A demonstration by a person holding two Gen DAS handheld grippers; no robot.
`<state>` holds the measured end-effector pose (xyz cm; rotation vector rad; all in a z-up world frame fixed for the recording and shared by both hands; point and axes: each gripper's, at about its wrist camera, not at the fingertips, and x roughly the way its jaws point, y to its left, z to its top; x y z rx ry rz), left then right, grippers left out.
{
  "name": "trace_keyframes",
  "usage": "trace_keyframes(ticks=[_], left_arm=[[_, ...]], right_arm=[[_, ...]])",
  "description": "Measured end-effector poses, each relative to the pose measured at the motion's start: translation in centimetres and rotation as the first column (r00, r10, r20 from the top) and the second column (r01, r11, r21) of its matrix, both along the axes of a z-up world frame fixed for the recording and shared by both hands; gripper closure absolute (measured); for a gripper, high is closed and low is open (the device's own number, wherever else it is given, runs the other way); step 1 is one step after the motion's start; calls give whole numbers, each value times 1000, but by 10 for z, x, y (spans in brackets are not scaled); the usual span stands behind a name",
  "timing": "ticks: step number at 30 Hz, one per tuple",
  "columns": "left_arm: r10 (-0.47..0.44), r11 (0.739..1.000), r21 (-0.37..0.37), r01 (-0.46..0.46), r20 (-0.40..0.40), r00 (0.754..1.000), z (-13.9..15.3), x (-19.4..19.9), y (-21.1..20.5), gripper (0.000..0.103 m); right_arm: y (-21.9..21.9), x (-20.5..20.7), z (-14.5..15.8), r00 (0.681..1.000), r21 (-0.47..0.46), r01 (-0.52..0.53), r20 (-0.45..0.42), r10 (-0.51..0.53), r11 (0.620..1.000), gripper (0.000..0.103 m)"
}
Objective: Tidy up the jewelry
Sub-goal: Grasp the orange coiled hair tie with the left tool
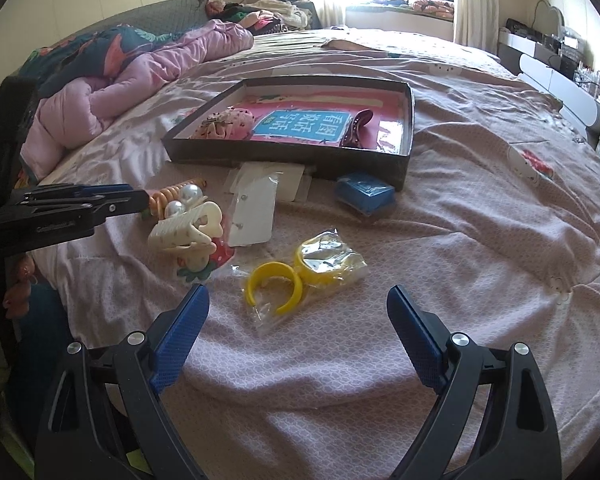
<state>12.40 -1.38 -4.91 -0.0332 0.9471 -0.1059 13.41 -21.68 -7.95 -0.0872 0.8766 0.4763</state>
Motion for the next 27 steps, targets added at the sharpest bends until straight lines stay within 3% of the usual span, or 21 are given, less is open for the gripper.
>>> trace_keyframes(ticks=[15, 22, 24, 27], left_arm=[[-34, 998, -58, 26, -138, 990, -21, 51, 11, 79], [-42, 996, -89, 27, -166, 985, -27, 54, 19, 74], [-38, 996, -87, 23, -175, 984, -28, 55, 21, 68], [-44, 996, -91, 27, -197, 979, -32, 62, 21, 65]], right_arm=[[15, 23, -27, 996, -21, 33, -76, -35, 999, 15], [27, 32, -37, 999, -94, 27, -29, -30, 995, 15], [28, 33, -38, 1000, -114, 23, -11, -24, 993, 16], [26, 35, -38, 1000, -113, 24, 2, -24, 993, 24]])
